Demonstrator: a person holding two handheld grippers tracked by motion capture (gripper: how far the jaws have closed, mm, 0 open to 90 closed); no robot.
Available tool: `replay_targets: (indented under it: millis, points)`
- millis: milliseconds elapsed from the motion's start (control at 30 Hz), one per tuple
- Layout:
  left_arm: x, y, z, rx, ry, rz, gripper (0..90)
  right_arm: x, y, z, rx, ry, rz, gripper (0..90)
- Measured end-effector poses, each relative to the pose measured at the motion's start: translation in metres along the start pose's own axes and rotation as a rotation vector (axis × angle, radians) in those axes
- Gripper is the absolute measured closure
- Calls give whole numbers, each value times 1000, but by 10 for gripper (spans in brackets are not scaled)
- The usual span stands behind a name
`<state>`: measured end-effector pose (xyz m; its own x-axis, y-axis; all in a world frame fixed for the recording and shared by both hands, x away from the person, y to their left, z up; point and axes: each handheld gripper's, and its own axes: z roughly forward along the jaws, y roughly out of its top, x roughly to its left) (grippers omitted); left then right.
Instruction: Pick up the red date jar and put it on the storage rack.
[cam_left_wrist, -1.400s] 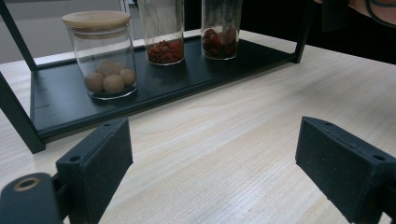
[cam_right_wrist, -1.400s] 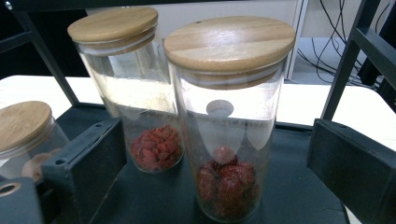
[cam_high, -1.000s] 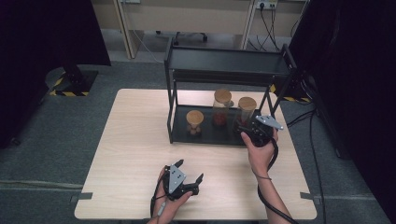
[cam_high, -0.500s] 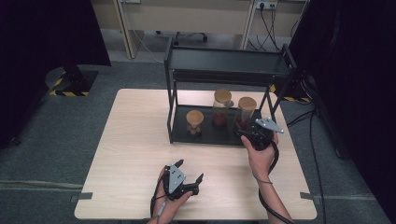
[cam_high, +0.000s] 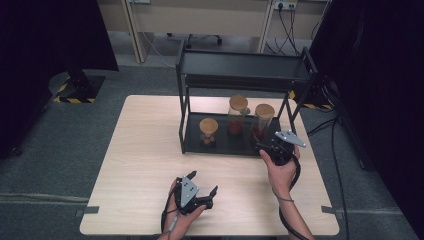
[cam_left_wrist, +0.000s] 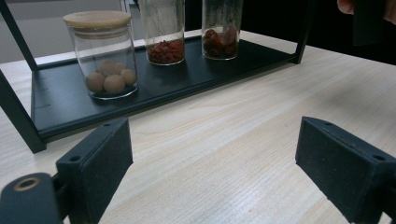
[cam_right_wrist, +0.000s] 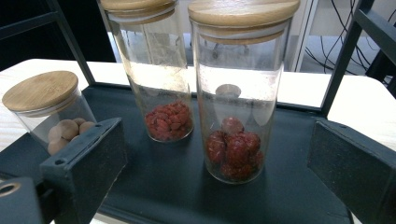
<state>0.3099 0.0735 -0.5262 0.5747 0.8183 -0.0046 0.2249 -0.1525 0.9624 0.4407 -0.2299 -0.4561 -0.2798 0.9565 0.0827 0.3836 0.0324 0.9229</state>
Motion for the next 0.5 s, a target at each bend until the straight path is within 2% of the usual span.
replay_targets:
  millis: [233,500]
  points:
    - [0,0,0,0,0,-1,106,-4,-5,-6,6,7,17,50]
    - [0,0,0,0,-1,-2,106,-6,-11,-10,15,7,9,50]
